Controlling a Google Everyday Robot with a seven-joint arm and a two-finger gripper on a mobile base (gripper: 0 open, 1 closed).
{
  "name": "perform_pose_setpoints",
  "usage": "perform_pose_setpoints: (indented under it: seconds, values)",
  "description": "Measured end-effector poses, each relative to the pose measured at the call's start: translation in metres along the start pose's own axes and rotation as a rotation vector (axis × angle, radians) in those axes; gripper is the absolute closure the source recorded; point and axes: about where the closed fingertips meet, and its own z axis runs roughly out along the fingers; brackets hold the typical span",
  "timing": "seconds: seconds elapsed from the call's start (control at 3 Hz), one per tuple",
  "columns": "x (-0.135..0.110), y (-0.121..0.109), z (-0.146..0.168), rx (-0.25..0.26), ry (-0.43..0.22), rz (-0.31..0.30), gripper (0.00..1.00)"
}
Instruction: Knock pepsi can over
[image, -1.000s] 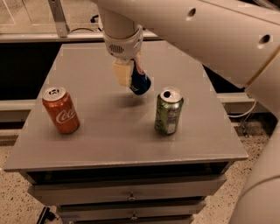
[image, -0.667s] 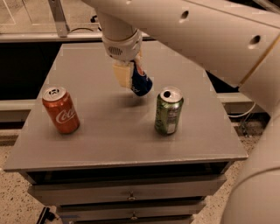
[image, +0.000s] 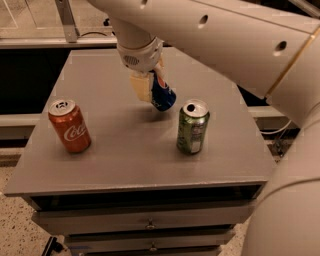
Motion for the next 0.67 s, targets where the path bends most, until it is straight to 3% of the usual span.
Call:
perform_pose_setpoints:
  seconds: [0.33, 0.67]
  values:
    - [0.0001, -0.0016, 0.0016, -0.001, 0.007, 0.007, 0.44]
    - [0.0002, -0.0021, 0.0019, -0.002, 0.009, 0.01, 0.42]
